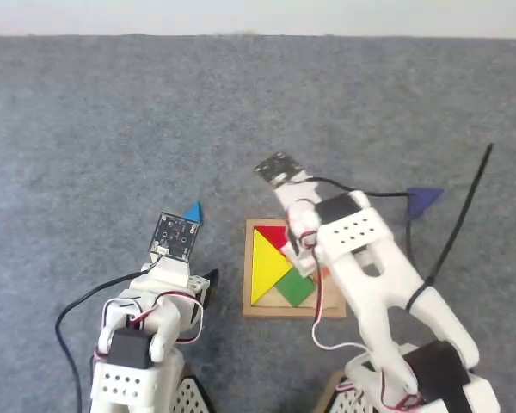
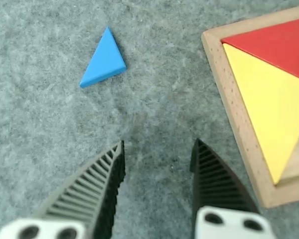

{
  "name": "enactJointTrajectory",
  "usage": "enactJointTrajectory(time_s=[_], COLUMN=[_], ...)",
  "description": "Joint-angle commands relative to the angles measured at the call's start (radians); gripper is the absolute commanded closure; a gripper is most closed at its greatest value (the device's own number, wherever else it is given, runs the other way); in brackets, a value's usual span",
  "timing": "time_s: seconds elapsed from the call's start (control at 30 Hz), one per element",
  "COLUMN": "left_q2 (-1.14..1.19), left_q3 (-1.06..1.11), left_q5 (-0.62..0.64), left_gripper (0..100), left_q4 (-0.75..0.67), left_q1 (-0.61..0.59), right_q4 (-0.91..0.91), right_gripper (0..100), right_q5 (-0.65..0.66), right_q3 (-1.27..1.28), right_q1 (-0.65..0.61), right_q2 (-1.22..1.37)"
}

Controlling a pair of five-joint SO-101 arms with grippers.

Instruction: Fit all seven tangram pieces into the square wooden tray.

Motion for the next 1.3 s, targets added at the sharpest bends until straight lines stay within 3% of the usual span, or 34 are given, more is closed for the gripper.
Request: enactJointTrajectory(time_s=[0.0,0.1,0.43,0.53,0.67,0.83,1.07,1.27], left_q2=[-0.008,-0.008,-0.008,-0.008,-0.008,-0.008,-0.008,-0.008], left_q3=[-0.007,-0.007,-0.007,-0.007,-0.007,-0.007,-0.007,-0.007], left_q5=[-0.002,-0.002,-0.002,-0.002,-0.002,-0.002,-0.002,-0.002], left_gripper=[79,79,79,79,79,79,79,79], left_q4=[-0.005,-0.005,-0.005,-0.005,-0.005,-0.005,-0.005,-0.005], left_q1=[0.005,0.005,0.005,0.005,0.005,0.005,0.005,0.005], right_q4=[-0.033,-0.065,-0.074,-0.084,-0.082,-0.081,-0.082,-0.091], right_gripper=[81.5,81.5,81.2,81.2,81.1,81.1,81.1,81.1], right_q5=[0.048,0.054,0.029,0.061,0.066,-0.109,-0.130,-0.338], right_q3=[0.054,0.112,0.071,0.052,-0.003,-0.095,-0.176,-0.275], right_q1=[0.047,0.088,0.539,0.624,0.639,0.636,0.664,0.670], right_q2=[-0.031,-0.042,-0.200,-0.188,-0.120,0.022,0.145,0.179])
